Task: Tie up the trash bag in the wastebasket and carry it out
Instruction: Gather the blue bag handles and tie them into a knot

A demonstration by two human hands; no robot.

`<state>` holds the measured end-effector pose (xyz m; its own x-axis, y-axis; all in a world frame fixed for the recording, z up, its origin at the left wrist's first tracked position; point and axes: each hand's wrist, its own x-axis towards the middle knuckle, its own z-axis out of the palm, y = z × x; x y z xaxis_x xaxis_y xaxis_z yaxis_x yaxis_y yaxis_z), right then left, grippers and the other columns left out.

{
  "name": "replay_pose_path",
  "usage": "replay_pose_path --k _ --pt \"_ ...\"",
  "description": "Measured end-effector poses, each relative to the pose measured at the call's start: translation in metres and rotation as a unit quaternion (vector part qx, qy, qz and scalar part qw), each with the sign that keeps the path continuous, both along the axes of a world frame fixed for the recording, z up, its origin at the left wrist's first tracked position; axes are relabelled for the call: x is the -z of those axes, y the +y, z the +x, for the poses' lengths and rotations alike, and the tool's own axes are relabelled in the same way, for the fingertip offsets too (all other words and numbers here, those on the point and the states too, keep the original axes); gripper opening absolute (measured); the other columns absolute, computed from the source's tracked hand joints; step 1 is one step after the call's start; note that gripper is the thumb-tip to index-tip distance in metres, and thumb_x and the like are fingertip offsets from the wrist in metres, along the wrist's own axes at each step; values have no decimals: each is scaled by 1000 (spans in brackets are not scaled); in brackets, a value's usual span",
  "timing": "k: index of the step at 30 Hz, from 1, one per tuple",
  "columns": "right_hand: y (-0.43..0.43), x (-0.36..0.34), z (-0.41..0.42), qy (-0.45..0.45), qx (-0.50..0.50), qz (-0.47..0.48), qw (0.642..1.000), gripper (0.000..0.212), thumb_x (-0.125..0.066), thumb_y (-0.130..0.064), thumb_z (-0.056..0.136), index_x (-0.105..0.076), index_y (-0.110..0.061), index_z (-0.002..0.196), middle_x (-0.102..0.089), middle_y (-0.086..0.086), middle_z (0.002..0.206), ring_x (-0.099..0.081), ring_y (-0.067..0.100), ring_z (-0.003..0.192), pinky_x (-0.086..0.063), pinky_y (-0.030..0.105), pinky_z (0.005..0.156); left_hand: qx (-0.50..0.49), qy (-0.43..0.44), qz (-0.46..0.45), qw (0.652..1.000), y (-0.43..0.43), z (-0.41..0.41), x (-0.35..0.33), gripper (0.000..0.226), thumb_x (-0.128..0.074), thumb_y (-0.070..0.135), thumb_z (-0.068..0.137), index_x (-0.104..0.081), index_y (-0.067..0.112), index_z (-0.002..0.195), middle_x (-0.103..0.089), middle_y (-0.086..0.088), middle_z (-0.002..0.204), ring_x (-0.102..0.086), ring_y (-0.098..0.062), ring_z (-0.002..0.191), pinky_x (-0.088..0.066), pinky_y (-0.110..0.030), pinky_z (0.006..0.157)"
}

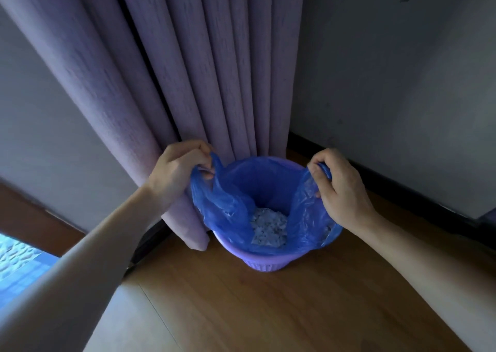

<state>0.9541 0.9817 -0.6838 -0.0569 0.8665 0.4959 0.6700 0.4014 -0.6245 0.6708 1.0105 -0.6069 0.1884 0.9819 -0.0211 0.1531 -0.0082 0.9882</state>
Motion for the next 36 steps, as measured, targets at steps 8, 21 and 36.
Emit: replay_pose_path --k 8,21,36 --pt "-7 -8 17 -246 59 -175 952 36 -58 -44 95 -49 -27 126 -59 -6 79 -51 8 53 -31 20 41 37 446 83 890 -6 4 -34 18 -49 21 95 -60 12 84 -66 1 69 -69 -25 75 -58 -37 75" --pt "1 -40 0 262 51 -255 929 43 -68 -25 89 -51 -4 57 -42 0 44 -43 16 46 -38 34 56 -158 199 63 965 6 11 -22 26 -54 22 89 -61 5 71 -67 -2 54 -67 -18 55 -59 -38 68" --pt "20 -86 -42 214 -206 -145 944 54 -69 -17 91 -49 -24 140 -72 -4 79 -70 8 74 -56 23 66 -22 -210 66 975 -6 60 -43 11 -57 10 94 -67 5 95 -73 -8 90 -68 -20 94 -54 -35 88"
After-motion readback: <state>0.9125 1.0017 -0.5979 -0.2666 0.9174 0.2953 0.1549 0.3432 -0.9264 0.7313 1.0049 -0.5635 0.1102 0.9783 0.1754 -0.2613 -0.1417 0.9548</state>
